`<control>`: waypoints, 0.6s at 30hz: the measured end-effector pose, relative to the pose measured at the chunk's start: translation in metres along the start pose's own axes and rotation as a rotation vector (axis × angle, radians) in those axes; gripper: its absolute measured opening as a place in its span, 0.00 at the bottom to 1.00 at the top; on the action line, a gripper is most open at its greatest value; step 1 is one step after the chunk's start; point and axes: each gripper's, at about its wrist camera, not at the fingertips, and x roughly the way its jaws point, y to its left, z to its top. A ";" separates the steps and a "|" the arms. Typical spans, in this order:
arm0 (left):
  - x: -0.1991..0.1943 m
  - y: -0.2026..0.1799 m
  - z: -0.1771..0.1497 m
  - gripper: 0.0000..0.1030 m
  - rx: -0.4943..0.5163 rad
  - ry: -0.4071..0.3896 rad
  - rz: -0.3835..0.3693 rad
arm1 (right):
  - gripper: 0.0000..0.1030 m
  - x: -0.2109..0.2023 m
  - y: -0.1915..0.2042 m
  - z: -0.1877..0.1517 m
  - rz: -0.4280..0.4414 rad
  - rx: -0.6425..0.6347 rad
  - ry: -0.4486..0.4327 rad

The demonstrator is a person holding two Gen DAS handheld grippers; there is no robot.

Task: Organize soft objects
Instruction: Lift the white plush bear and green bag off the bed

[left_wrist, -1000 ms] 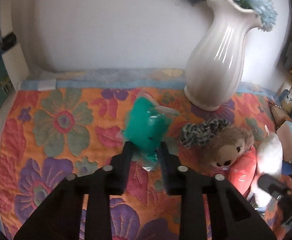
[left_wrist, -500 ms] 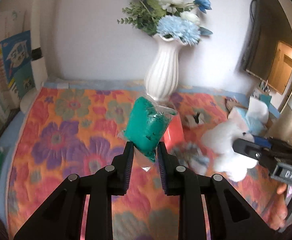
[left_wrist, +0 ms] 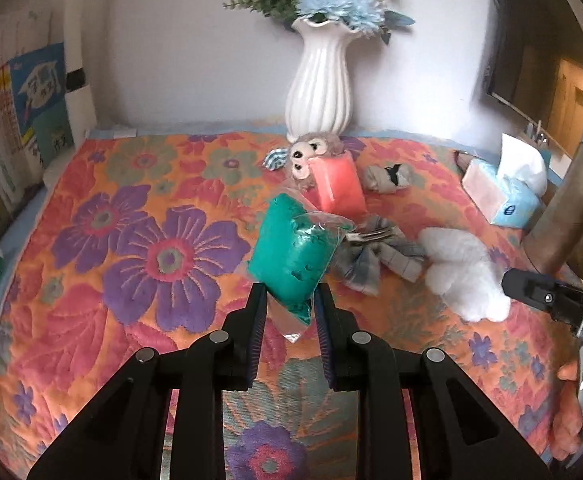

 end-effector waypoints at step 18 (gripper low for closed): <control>-0.003 0.009 -0.002 0.20 -0.037 -0.011 -0.004 | 0.53 0.014 0.049 -0.002 -0.020 -0.115 -0.034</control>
